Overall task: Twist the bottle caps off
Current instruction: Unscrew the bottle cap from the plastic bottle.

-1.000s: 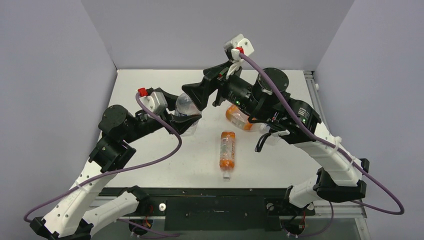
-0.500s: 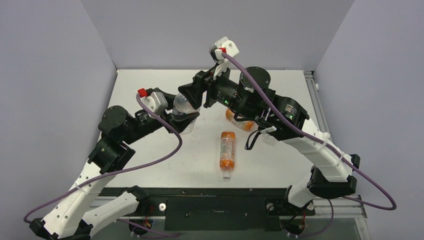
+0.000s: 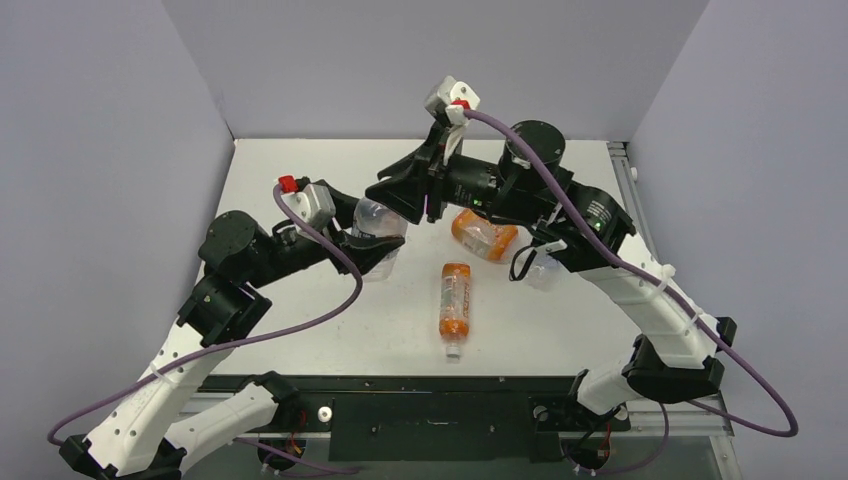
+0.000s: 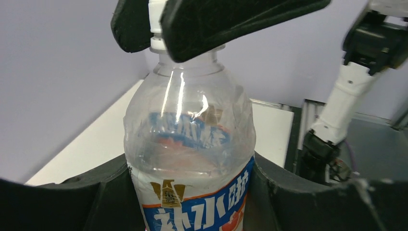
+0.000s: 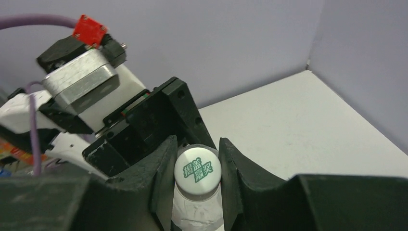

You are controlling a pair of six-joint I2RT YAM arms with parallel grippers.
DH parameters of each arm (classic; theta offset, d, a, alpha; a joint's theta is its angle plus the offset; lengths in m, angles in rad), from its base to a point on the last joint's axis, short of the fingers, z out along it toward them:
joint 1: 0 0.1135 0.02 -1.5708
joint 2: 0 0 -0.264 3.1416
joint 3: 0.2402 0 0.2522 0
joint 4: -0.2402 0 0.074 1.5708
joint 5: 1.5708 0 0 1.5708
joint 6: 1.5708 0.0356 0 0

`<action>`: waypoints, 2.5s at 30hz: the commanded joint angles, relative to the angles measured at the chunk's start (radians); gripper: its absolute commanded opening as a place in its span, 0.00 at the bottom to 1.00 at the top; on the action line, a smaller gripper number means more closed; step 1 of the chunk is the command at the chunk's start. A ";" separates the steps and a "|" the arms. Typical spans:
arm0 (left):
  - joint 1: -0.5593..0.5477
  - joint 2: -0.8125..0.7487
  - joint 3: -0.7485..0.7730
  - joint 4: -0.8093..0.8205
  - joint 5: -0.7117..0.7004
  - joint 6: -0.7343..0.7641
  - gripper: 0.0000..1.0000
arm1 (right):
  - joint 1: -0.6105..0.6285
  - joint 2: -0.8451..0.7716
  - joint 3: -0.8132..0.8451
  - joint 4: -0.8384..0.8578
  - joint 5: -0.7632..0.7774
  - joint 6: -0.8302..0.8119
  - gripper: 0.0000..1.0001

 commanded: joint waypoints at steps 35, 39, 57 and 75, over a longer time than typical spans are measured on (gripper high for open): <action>-0.006 0.011 0.020 0.051 -0.118 0.079 0.00 | 0.129 -0.027 0.075 -0.053 0.500 -0.067 0.83; -0.006 0.010 0.016 0.056 -0.129 0.091 0.00 | 0.137 -0.001 0.079 -0.035 0.538 -0.040 0.83; -0.007 0.010 0.016 0.059 -0.119 0.075 0.00 | 0.084 0.050 0.094 0.026 0.344 0.045 0.12; -0.007 0.019 0.060 0.109 0.521 -0.221 0.00 | -0.145 -0.117 -0.094 0.219 -0.729 -0.028 0.00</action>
